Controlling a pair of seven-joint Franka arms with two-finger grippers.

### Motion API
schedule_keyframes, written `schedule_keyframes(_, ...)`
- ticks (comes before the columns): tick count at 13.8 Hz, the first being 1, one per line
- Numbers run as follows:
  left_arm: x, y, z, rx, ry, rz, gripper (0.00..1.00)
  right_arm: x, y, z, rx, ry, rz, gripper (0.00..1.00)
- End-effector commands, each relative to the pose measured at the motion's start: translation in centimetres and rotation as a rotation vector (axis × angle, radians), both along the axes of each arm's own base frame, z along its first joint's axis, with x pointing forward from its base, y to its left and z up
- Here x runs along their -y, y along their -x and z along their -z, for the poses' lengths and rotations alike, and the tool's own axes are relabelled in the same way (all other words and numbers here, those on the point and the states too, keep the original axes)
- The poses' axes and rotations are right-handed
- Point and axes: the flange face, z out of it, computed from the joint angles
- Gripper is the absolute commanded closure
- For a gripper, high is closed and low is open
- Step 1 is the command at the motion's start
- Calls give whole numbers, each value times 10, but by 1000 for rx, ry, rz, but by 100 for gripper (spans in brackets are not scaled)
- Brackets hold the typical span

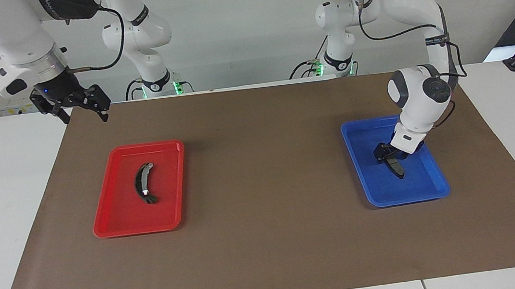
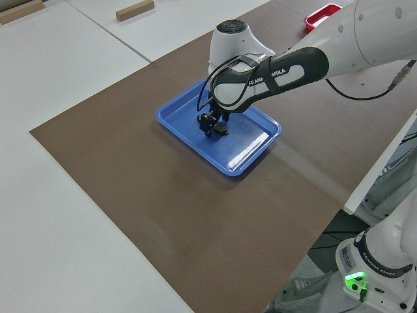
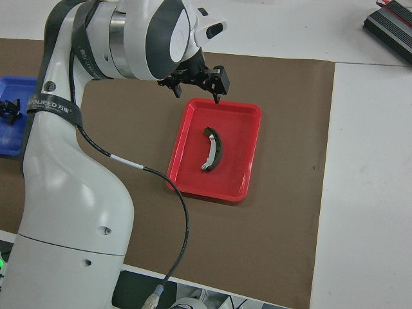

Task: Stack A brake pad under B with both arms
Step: 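Close the left gripper on the small brake pad and lift it, then place the small pad with the left gripper while the right gripper grasps the curved pad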

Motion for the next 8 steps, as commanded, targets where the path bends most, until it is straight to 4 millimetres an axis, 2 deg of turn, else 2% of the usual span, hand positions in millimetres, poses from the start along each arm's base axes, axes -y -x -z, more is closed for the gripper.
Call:
schedule_keyframes(1, 6, 6, -5, -61, 3, -2, 77, 3, 3, 1, -1, 3, -1, 0)
schedule_keyframes(2, 7, 5, -9, -66, 3, -3, 88, 3, 3, 1, -2, 3, -1, 0)
schedule_keyframes(4, 10, 2, -23, -73, 3, 2, 95, 3, 3, 1, -1, 3, -1, 0)
schedule_keyframes(5, 12, -4, -37, -79, 3, 5, 96, 3, 3, 1, -2, 3, -1, 0)
schedule_keyframes(6, 16, -10, -61, -86, 3, 12, 97, 3, 3, 1, -2, 3, -1, 0)
schedule_keyframes(8, 52, -22, -102, -80, 2, 68, 97, 3, 3, 2, -4, 3, 1, 0)
